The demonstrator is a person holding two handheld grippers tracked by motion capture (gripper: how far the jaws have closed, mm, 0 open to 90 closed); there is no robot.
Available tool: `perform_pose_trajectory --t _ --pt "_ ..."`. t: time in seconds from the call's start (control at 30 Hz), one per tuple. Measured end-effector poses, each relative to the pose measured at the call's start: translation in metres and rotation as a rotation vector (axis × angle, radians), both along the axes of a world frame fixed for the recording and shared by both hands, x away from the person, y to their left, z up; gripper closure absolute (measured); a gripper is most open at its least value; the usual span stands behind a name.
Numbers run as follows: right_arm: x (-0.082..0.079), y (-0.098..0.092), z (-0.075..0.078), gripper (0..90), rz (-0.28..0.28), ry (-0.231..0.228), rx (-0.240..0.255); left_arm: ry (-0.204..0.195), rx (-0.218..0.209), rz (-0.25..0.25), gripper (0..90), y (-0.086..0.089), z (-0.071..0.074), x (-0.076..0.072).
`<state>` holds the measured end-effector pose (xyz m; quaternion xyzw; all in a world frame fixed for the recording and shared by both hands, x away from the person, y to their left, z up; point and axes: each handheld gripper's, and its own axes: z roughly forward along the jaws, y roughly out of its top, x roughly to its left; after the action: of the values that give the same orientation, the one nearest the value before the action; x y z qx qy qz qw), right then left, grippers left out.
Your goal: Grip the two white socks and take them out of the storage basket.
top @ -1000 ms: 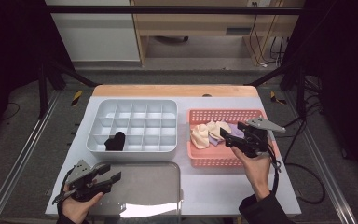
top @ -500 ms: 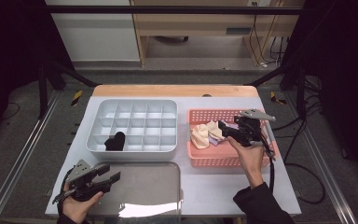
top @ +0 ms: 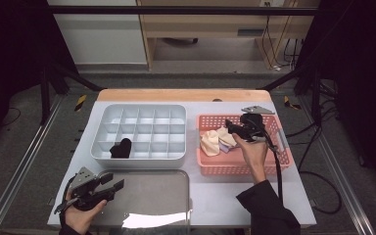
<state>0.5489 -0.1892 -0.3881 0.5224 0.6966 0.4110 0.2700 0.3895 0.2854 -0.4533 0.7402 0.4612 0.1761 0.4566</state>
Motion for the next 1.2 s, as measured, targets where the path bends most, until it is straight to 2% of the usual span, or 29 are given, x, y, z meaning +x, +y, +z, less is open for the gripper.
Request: perform_pose_trajectory --t 0.17,0.4,0.77,0.93,1.0,1.1,1.2 --pt "0.011 0.004 -0.005 41.3 -0.003 0.018 -0.028 0.003 0.004 0.016 44.7 0.001 -0.001 0.001" --pt "0.024 0.007 -0.022 41.9 -0.018 0.060 -0.067 0.008 0.006 0.026 45.8 0.002 -0.001 0.001" --pt "0.034 0.011 -0.043 38.0 -0.020 0.148 -0.071 0.018 0.005 0.023 46.0 0.002 -0.002 0.001" --pt "0.037 0.011 -0.048 36.2 -0.020 0.174 -0.077 0.023 0.004 0.017 46.0 0.002 -0.002 0.001" --pt "0.037 0.010 -0.050 35.7 -0.033 0.178 -0.097 0.025 0.006 0.016 46.0 0.001 -0.002 0.002" --pt "0.039 0.008 -0.053 33.1 -0.042 0.218 -0.089 0.025 0.002 0.015 45.9 0.002 -0.002 0.001" --pt "0.040 0.009 -0.056 33.0 -0.040 0.237 -0.095 0.028 0.002 0.015 46.0 0.002 -0.002 0.002"
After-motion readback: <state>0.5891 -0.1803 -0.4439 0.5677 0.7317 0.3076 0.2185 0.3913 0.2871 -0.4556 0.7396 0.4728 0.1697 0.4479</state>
